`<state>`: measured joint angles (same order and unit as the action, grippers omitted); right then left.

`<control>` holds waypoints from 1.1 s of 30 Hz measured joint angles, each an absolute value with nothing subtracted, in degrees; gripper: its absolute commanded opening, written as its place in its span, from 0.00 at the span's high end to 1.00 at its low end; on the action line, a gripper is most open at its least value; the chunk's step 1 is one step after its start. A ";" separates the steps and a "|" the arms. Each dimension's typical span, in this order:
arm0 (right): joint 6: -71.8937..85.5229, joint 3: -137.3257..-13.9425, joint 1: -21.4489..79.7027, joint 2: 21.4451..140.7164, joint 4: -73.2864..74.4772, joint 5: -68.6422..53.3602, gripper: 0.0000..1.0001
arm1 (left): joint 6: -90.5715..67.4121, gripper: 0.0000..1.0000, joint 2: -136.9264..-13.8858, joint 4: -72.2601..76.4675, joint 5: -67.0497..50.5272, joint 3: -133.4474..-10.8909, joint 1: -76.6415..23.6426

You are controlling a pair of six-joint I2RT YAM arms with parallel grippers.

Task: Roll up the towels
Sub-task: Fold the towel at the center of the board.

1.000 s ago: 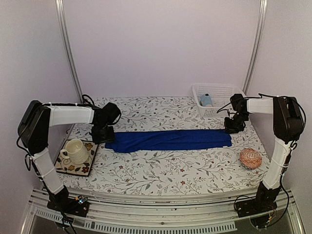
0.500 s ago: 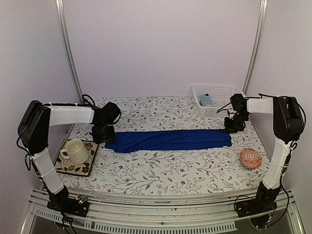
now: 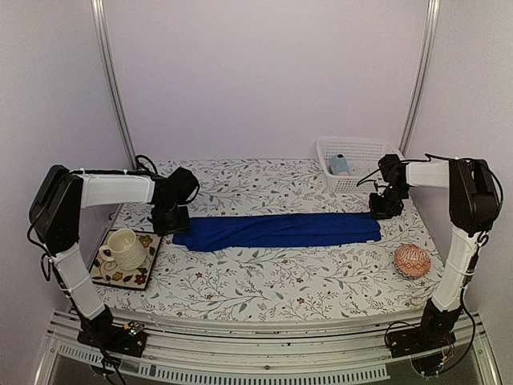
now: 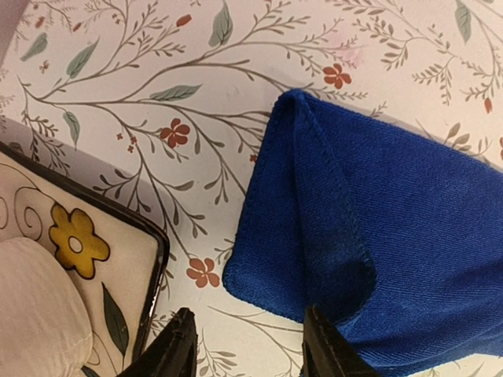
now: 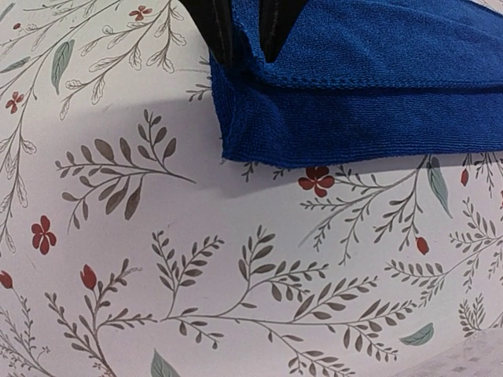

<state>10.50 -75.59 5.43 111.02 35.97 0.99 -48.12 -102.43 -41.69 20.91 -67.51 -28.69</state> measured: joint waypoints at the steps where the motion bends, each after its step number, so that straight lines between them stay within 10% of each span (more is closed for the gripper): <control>1: 10.50 -75.59 5.43 111.02 35.97 0.99 0.85 | -48.05 0.54 -102.43 -41.60 20.86 -67.51 -28.67; 33: 10.37 -71.79 5.93 101.23 39.00 -2.11 0.97 | -45.43 0.55 -102.72 -41.08 18.90 -68.90 -24.64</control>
